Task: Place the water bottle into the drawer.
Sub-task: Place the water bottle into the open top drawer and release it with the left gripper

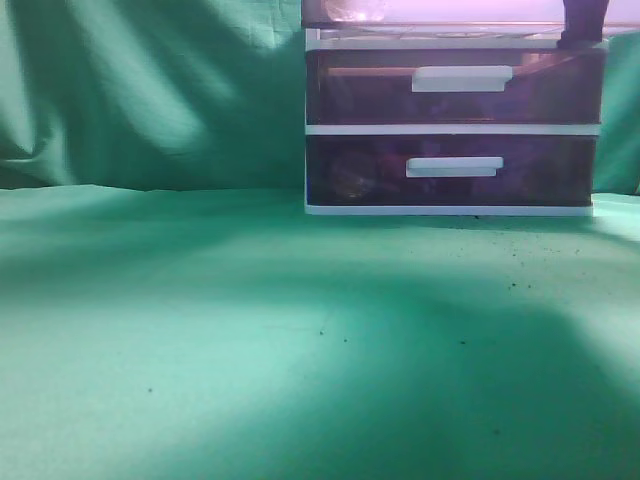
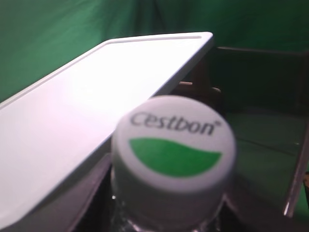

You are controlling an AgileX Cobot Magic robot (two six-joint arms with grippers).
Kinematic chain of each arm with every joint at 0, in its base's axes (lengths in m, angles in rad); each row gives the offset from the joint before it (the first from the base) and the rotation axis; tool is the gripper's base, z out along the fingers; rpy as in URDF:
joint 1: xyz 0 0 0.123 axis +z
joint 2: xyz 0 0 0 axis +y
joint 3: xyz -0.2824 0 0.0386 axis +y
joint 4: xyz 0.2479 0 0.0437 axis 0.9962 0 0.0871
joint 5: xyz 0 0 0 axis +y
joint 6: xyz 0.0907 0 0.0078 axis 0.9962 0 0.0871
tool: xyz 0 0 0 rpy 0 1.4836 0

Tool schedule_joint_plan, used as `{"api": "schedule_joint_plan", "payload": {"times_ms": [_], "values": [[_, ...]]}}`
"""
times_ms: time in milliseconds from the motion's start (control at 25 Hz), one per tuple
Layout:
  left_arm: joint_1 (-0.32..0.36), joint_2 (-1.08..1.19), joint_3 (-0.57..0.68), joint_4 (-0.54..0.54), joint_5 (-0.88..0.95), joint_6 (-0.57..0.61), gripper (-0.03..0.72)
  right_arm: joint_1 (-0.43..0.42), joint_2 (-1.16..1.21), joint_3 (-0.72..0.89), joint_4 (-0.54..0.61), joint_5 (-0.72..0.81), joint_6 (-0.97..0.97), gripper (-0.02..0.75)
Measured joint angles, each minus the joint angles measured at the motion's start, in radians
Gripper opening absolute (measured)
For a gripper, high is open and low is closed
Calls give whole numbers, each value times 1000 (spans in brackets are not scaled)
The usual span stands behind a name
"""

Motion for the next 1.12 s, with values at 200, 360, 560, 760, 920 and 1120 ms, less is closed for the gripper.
{"api": "schedule_joint_plan", "payload": {"times_ms": [200, 360, 560, 760, 920, 1120], "values": [[0, 9, -4, 0, 4, -66, 534, 0, 0, 0, 0, 4, 2, 76], [0, 9, -27, -100, 4, -78, 526, 0, 0, 0, 0, 4, 9, 76], [-7, 31, -135, -221, 11, -78, 526, 0, 0, 0, -2, 8, 18, 76], [-59, 139, -258, -235, 13, -78, 526, 0, 0, 0, -2, 10, 29, 76], [-99, 250, -314, -236, 13, -78, 526, 0, 0, 0, -2, 10, 33, 76], [-153, 321, -362, -240, 13, -73, 526, 0, 0, 0, -2, 13, 35, 76]]}}
